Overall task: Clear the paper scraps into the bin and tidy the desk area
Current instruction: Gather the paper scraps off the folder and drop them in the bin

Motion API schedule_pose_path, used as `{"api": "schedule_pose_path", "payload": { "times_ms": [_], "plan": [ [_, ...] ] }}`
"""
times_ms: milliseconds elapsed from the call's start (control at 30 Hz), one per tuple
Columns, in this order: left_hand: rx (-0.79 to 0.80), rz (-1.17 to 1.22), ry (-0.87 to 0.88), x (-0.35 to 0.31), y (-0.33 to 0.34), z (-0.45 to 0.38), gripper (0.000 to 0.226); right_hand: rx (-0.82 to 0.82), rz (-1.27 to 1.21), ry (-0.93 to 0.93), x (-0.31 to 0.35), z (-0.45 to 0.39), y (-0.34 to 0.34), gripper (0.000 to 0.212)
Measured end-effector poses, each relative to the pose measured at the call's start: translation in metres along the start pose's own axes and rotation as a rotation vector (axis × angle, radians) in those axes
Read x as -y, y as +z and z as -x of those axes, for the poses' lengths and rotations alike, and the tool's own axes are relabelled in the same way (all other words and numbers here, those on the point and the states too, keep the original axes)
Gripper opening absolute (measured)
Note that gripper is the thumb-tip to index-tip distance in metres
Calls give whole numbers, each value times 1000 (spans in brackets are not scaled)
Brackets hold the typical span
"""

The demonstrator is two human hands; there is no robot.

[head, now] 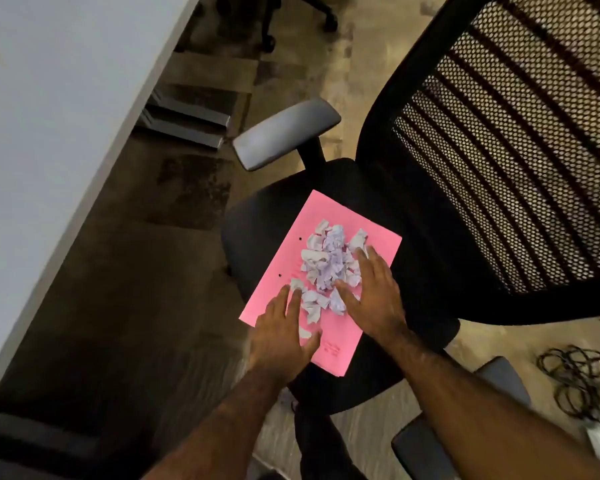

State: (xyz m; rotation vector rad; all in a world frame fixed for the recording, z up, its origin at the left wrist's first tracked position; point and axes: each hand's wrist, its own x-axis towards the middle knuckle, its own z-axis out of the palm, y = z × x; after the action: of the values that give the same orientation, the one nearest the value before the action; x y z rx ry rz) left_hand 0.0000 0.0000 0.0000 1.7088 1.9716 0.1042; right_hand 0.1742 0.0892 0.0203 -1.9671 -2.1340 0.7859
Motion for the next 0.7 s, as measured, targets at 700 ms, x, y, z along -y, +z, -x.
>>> {"api": "schedule_pose_path", "payload": {
  "times_ms": [700],
  "plan": [
    [-44,-343,306,-37,44,-153,61,-164,106,533,-79,4,68,30]
  ]
}}
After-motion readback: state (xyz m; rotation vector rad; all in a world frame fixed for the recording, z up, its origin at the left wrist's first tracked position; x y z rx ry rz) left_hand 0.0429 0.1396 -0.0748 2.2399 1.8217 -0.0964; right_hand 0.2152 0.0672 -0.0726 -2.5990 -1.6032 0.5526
